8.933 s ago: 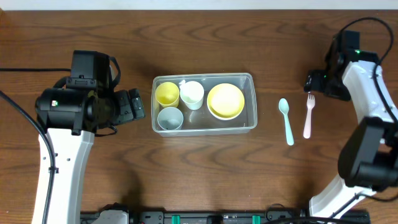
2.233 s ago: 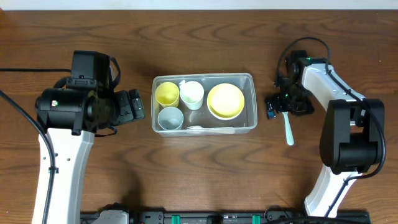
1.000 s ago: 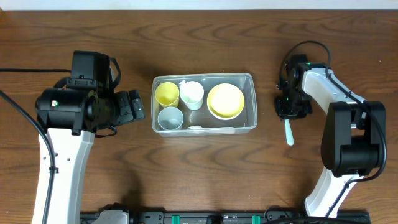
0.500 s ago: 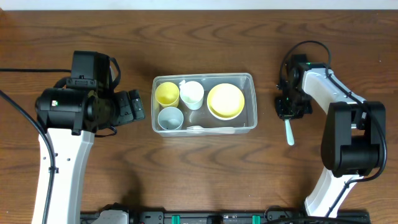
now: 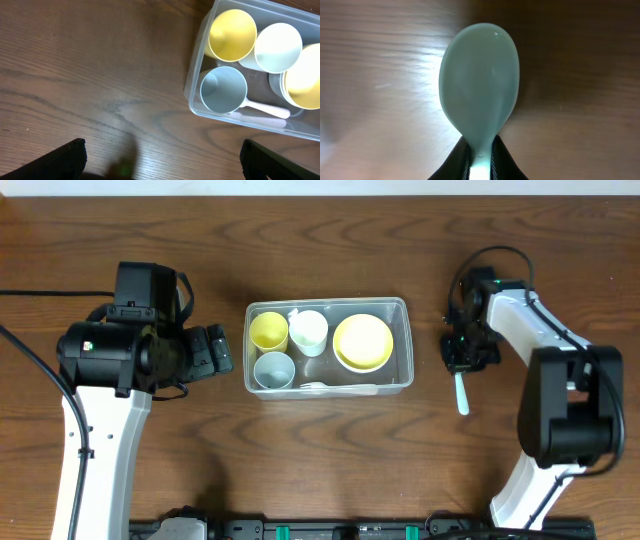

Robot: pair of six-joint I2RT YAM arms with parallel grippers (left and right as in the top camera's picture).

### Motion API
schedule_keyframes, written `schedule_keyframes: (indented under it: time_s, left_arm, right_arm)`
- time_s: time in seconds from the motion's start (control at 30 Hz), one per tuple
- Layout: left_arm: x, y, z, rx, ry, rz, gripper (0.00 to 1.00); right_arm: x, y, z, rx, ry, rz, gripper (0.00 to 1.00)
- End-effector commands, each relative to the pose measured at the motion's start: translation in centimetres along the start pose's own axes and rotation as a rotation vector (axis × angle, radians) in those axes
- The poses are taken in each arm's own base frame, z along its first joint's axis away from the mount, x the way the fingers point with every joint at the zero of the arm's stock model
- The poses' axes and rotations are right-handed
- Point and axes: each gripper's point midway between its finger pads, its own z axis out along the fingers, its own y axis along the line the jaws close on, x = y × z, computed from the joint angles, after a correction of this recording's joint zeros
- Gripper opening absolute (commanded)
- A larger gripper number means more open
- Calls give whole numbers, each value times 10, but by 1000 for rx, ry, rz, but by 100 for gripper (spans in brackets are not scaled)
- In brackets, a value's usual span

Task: Pack container
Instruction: 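Lay the mint-green spoon in the container beside the fork and release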

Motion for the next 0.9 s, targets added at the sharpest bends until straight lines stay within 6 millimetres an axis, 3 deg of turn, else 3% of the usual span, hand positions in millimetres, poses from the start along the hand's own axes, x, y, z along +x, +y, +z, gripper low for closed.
schedule_keyframes:
  time_s: [0.0, 0.1, 0.2, 0.33, 0.47, 0.57, 0.87]
  left_arm:
    - [0, 3, 0, -14, 0, 14, 98]
    - [0, 3, 0, -14, 0, 14, 98]
    - [0, 3, 0, -14, 0, 14, 98]
    - [0, 3, 0, -14, 0, 13, 98]
    - [0, 3, 0, -14, 0, 13, 98]
    - [0, 3, 0, -14, 1, 13, 98]
    - [0, 3, 0, -14, 0, 14, 98]
  right_arm:
    - [-35, 35, -97, -105, -303, -96, 2]
    - [-37, 62, -153, -121, -462, -231, 2]
    - [-23, 102, -194, -106, -581, -457, 1]
    - [7, 163, -215, -99, -658, -787, 1]
    - [33, 214, -206, -82, -652, -1093, 1]
    - [40, 237, -191, -75, -624, -1218, 1]
    - [31, 249, -128, -83, -449, -1306, 1]
